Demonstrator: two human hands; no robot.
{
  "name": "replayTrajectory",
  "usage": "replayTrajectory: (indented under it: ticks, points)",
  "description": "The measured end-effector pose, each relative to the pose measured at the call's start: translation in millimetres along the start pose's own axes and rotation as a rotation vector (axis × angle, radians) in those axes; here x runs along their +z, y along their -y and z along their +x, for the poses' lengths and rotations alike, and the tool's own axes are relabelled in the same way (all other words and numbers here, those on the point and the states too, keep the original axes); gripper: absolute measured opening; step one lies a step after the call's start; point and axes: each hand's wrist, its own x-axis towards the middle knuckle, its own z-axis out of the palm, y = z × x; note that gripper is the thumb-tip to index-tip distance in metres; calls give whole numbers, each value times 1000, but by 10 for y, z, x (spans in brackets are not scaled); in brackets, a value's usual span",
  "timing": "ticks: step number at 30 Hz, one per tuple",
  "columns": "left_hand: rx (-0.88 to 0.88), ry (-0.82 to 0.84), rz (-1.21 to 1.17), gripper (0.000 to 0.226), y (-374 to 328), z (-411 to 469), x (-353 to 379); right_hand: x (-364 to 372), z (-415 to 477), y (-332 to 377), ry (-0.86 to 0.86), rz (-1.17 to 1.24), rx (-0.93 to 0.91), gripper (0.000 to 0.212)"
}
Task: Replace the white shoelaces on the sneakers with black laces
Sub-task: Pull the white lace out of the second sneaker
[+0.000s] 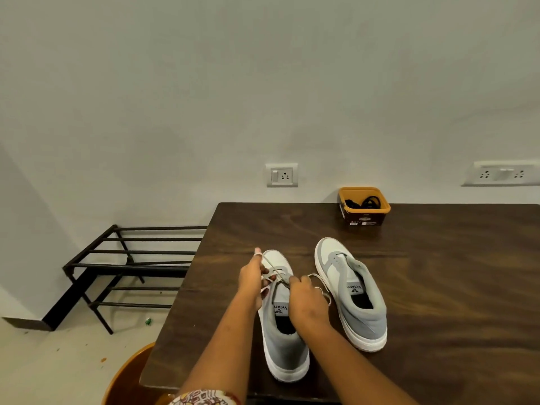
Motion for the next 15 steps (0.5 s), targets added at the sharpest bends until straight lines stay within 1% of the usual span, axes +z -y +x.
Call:
replayTrajectory:
  ticks: [2,4,5,6,7,8,9,10,12,14,15]
  points:
    - [-54,58,-68,57,-20,64,-13,-16,-20,-7,21,-17,13,43]
    - [-90,117,-123,69,-32,88,-42,-39,-9,2,14,-25,27,42]
    - [-79,164,-170,75,-17,147,-54,-52,3,27,5,-23,27,40]
    - [-55,222,-251,76,-5,168,-57,-59,13,48,-5,-17,30,37]
    - [-35,249,-353,69,6,155,-32,-68,17,55,-10,-21,33,36]
    - [-9,238,-424,58,3,128,-36,-55,21,77,-19,-21,38,34]
    - [34,183,-443,48,17,109,8,-64,24,57,-27,-45,36,34]
    - [78,109,-409,46,15,110,31,-67,16,48,-32,-55,35,34]
    - [169,-19,-263,48,23,125,84,-64,8,9,-29,-69,33,34]
    - [242,-155,-285,46,17,138,102,-45,12,-6,-27,-77,29,35]
    - [234,-227,-362,46,27,154,90,-42,12,2,-26,-79,28,35]
